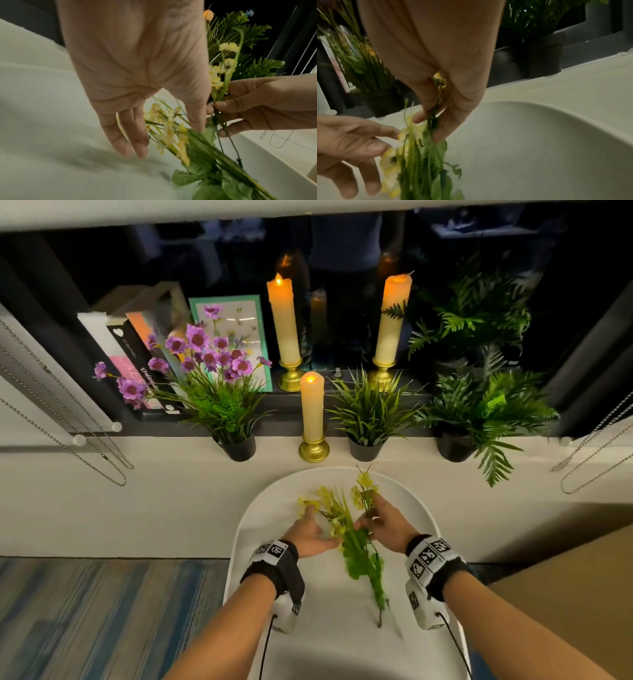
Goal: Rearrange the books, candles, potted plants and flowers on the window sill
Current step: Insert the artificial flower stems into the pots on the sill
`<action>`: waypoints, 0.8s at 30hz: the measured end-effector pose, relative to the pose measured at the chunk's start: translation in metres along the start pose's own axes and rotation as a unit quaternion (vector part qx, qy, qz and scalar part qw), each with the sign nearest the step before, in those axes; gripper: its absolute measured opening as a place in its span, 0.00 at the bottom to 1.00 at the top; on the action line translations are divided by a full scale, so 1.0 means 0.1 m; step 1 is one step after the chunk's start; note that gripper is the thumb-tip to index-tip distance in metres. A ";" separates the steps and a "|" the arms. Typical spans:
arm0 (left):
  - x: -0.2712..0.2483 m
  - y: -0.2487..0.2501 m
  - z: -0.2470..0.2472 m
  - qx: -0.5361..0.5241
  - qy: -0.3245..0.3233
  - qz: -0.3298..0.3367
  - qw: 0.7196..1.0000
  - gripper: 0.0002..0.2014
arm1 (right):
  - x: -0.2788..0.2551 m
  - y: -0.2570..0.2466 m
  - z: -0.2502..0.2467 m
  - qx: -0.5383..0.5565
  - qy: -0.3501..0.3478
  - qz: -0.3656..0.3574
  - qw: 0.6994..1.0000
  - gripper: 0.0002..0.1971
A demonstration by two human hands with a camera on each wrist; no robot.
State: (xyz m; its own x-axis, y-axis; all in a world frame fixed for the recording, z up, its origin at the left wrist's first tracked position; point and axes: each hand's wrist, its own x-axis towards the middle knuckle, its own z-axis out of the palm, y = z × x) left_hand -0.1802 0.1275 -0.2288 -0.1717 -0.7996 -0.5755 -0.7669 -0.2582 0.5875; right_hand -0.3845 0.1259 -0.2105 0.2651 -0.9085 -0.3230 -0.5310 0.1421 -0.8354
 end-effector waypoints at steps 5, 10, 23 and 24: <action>0.06 0.18 0.03 -0.144 0.011 0.052 0.988 0.48 | 0.00 -0.15 -0.13 0.045 0.001 -0.060 0.997 0.30; 0.00 0.36 0.02 -0.158 0.102 0.083 0.979 0.36 | -0.02 -0.30 -0.20 0.085 0.051 -0.100 0.990 0.37; -0.28 0.67 -0.42 -0.178 0.234 0.167 0.941 0.12 | -0.04 -0.39 -0.32 0.090 0.094 -0.123 0.984 0.15; -0.30 0.71 -0.44 -0.171 0.236 0.175 0.940 0.11 | -0.05 -0.40 -0.31 0.101 0.084 -0.119 0.984 0.13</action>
State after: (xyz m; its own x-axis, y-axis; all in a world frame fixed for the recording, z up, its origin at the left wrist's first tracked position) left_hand -0.2019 0.1098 -0.1449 -0.0211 -0.9989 -0.0425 -0.4575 -0.0281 0.8887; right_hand -0.3894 0.1129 -0.1615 0.2170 -0.9752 -0.0434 -0.2949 -0.0231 -0.9553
